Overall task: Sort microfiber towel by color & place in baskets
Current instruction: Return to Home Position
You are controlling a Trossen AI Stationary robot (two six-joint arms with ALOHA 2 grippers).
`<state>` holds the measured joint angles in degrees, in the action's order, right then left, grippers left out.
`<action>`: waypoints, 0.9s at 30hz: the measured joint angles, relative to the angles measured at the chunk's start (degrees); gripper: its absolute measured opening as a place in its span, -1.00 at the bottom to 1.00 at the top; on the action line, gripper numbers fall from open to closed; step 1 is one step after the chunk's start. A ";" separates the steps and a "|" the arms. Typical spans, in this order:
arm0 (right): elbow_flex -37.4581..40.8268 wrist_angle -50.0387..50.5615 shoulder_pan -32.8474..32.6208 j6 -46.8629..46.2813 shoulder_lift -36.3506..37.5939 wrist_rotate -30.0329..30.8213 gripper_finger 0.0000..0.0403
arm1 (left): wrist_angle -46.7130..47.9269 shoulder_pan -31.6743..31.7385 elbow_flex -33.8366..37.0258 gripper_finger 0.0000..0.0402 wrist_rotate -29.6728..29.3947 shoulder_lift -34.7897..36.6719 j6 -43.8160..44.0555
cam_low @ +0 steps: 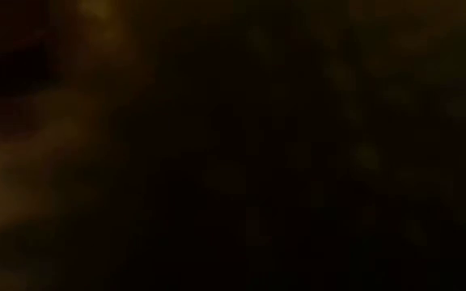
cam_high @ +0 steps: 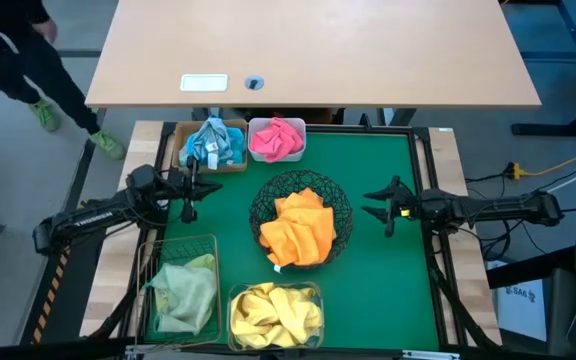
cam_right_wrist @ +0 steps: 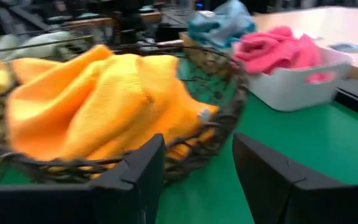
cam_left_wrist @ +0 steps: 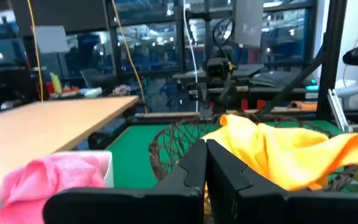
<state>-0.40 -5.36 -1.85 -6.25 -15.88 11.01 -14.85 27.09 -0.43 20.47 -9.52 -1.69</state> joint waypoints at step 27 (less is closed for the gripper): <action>-0.02 2.23 0.00 -0.99 1.49 2.90 -0.08 | 1.22 -3.57 0.00 -0.99 -0.58 3.53 -0.33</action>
<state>-0.43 -3.13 -1.85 -7.24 -14.39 13.91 -13.63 23.52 -0.43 19.89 -5.99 -2.02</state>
